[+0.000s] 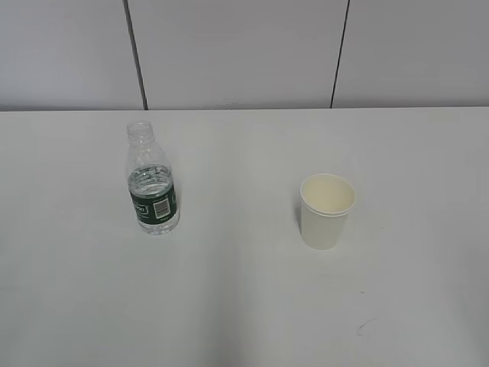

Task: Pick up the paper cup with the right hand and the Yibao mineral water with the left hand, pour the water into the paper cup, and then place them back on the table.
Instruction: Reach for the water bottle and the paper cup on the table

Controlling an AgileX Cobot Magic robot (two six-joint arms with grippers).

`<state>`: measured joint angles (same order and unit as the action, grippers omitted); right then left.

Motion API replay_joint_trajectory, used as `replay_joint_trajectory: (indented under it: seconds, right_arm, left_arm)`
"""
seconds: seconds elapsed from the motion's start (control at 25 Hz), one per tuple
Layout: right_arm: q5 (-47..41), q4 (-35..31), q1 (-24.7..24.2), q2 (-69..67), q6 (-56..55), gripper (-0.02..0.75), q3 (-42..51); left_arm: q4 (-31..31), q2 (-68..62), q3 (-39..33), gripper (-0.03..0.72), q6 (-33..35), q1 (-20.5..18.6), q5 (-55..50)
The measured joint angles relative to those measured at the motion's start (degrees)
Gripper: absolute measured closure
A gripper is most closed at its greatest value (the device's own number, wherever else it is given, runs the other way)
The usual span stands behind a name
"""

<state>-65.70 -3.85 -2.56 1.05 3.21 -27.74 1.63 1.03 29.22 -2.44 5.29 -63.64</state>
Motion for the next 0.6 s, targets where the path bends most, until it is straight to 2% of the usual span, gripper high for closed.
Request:
replay_joint_trajectory:
  seconds: [0.6]
  right_arm:
    - [1.44, 0.10, 0.00, 0.00, 0.00, 0.216, -1.04]
  left_arm:
    - [-0.05, -2.29, 3.52, 0.324, 0.40, 0.00, 2.10]
